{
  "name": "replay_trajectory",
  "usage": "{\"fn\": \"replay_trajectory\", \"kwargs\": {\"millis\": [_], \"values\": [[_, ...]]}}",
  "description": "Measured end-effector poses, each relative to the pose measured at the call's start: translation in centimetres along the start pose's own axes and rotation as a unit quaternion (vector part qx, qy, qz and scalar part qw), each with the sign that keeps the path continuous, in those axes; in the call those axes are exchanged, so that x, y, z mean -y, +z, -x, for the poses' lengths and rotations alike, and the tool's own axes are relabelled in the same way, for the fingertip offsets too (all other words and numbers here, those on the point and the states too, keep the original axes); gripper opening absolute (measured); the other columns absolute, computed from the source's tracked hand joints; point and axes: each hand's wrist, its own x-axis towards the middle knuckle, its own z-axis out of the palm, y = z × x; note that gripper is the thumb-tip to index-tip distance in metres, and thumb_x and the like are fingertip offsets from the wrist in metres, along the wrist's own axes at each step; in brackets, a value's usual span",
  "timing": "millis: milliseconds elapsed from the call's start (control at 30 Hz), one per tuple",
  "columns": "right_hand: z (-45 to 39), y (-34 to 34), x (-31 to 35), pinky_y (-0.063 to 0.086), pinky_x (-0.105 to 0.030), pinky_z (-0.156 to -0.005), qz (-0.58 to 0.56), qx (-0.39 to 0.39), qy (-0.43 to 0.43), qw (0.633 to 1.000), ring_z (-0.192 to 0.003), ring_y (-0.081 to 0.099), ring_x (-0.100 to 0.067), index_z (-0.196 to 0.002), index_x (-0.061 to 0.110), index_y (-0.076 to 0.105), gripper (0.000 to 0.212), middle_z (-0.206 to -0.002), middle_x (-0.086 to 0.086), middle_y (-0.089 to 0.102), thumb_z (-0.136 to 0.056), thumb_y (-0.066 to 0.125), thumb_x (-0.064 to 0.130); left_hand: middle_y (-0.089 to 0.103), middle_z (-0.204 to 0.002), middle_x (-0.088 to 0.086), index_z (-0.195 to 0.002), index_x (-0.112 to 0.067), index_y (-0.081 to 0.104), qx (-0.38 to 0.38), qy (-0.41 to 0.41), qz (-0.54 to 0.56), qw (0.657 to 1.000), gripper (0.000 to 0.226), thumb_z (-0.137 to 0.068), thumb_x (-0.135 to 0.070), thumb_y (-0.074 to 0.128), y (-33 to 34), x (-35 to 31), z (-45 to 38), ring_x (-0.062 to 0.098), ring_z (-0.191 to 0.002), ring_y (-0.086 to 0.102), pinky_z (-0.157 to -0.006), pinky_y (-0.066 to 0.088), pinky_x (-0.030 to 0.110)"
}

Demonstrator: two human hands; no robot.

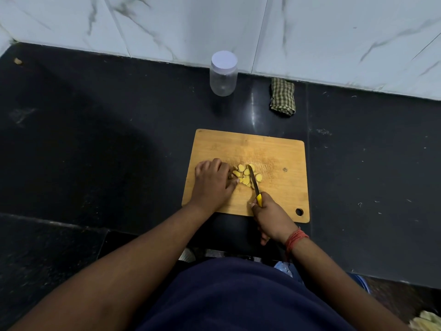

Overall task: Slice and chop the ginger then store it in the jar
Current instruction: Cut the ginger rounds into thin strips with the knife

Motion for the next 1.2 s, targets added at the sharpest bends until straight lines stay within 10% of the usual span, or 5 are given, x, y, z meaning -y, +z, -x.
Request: {"fn": "replay_trajectory", "kwargs": {"millis": [333,600,1200], "values": [[-1.1,-2.9,-1.3,0.049,-0.033,-0.04,-0.075,-0.137,0.013,0.988,-0.034,0.05,-0.024,-0.101,0.013,0.039,0.013,-0.069,-0.013,0.053,-0.103,0.036,0.025,0.05,-0.143,0.006,-0.137,-0.017,0.055,0.082,0.244,-0.051,0.965,0.05,-0.093,-0.041,0.06,1.7,-4.0,-1.8,0.026,-0.136,0.038,-0.12,0.014,0.058],[-1.0,-3.1,-2.1,0.051,-0.036,-0.043,-0.09,-0.119,-0.003,0.989,-0.034,0.048,-0.023,-0.099,0.017,0.04,0.011,-0.066,-0.011,0.051,-0.102,0.038,0.028,0.062,-0.116,0.001,-0.115,-0.024,0.07,0.034,0.225,-0.089,0.97,0.024,-0.094,-0.033,0.061,1.5,-2.7,-2.4,0.025,-0.113,0.055,-0.116,0.017,0.066],[-1.2,-2.4,-1.0,0.049,-0.033,-0.041,-0.072,-0.064,-0.023,0.995,-0.035,0.045,-0.021,-0.102,0.016,0.04,0.011,-0.062,-0.01,0.049,-0.103,0.037,0.026,0.047,-0.135,0.005,-0.128,-0.028,0.06,0.031,0.089,-0.041,0.995,0.049,-0.091,-0.058,0.052,-0.7,1.6,-0.1,0.028,-0.129,0.042,-0.119,0.015,0.061]]}}
